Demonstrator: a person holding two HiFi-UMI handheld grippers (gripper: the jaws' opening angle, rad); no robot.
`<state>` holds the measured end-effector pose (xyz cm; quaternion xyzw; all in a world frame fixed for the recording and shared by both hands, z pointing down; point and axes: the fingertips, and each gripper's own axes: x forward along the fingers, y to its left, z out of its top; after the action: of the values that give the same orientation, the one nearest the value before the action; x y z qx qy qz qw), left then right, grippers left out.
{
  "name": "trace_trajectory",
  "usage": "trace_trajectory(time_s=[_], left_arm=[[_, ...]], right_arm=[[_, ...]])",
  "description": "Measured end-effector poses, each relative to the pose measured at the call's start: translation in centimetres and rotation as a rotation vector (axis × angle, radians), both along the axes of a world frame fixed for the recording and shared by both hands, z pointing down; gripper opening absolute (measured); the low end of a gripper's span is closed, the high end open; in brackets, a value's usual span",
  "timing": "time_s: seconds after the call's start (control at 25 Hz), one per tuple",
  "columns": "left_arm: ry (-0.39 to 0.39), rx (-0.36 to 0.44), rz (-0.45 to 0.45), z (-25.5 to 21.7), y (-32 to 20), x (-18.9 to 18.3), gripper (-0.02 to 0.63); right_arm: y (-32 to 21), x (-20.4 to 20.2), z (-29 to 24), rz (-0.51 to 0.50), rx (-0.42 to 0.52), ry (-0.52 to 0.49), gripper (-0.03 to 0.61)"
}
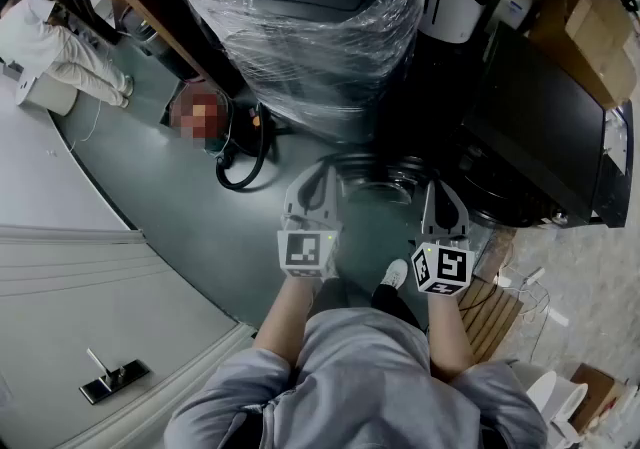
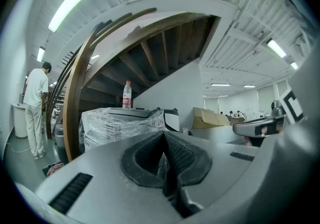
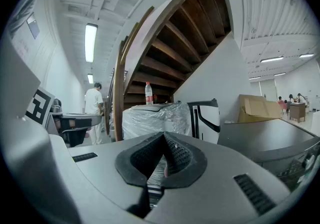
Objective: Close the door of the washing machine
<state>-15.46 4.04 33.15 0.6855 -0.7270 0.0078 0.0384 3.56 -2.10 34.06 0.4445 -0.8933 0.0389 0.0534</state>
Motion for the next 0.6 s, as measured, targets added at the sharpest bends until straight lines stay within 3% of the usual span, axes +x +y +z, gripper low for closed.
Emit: trace_trajectory(time_s=[0.6], left_arm=[[0.007, -0.009, 0.004, 1.0, -0.6, -0.5, -0.002]], right_arm=[[-0.5, -1.2, 0.9, -0.004, -0.012, 0.013, -0.002]])
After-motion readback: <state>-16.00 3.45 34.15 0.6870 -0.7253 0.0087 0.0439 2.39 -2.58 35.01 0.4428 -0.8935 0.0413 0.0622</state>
